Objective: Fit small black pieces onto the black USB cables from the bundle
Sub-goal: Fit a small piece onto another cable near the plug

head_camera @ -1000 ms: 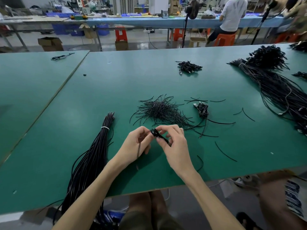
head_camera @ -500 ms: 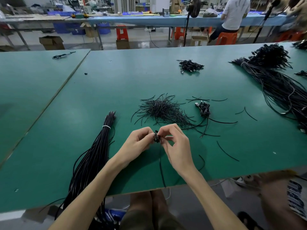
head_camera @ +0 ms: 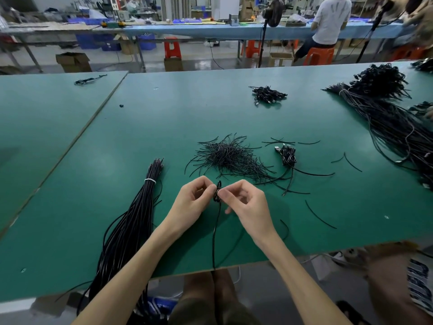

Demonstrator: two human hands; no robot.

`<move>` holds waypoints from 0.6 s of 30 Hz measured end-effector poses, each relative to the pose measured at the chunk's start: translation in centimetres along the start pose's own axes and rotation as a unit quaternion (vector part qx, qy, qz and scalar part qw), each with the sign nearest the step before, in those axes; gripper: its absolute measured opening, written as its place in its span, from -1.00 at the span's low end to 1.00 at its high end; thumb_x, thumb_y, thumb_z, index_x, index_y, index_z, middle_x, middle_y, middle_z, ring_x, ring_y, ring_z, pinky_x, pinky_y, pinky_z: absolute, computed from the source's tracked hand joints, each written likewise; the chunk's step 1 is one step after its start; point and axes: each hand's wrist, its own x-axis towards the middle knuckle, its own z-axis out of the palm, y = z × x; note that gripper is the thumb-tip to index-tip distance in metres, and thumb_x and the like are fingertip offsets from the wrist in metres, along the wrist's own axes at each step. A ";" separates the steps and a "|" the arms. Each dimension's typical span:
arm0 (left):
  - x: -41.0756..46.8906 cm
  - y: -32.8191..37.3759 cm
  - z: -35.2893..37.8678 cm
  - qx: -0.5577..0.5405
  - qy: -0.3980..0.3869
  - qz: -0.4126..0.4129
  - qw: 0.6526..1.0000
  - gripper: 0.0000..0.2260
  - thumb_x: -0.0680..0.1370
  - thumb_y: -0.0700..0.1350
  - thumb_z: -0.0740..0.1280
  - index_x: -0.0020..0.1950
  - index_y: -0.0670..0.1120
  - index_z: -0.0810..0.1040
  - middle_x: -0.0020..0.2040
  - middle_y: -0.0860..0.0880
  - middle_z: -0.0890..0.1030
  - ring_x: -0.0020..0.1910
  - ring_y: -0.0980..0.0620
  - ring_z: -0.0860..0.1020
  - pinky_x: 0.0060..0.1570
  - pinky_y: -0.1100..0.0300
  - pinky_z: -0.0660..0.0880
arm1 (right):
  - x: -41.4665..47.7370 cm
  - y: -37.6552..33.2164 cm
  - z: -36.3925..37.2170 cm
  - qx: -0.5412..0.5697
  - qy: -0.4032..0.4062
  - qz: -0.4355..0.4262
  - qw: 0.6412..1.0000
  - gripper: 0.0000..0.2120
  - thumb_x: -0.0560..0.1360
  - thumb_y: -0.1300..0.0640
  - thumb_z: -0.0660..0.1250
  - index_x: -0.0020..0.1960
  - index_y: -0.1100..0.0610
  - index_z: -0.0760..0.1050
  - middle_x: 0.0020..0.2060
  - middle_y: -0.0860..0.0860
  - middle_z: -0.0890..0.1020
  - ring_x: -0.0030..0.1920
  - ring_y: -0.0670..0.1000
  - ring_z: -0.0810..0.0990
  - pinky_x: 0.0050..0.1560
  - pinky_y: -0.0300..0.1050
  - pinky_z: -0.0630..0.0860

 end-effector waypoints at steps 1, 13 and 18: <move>0.0 0.0 0.0 0.011 -0.002 0.006 1.000 -0.81 0.68 -0.21 0.30 -0.13 -0.20 0.50 -0.38 0.12 0.41 -0.37 0.07 0.32 -0.36 0.22 0.27 | 0.1 0.1 0.0 0.002 -0.004 0.009 1.000 -0.77 0.47 0.00 0.57 -0.04 0.13 0.62 -0.21 0.02 0.73 -0.27 -0.06 0.67 -0.29 -0.25 0.54; -0.1 -0.4 -0.1 0.089 0.038 0.056 0.994 -0.77 0.68 -0.15 0.32 -0.19 -0.11 0.54 -0.36 0.04 0.45 -0.36 0.16 0.35 -0.33 0.27 0.29 | 0.4 0.4 0.0 -0.053 -0.100 0.016 0.993 -0.67 0.53 0.10 0.52 0.25 -0.03 0.54 0.01 -0.02 0.68 -0.11 0.00 0.64 0.04 -0.06 0.62; -0.1 -0.1 0.1 0.042 -0.008 0.038 0.998 -0.72 0.69 -0.20 0.28 -0.23 -0.12 0.49 -0.37 0.11 0.41 -0.36 0.14 0.31 -0.33 0.25 0.26 | 0.5 0.5 0.1 -0.094 -0.048 -0.011 0.994 -0.65 0.46 0.16 0.58 0.03 -0.20 0.51 0.01 -0.04 0.55 -0.11 -0.09 0.54 0.00 0.00 0.55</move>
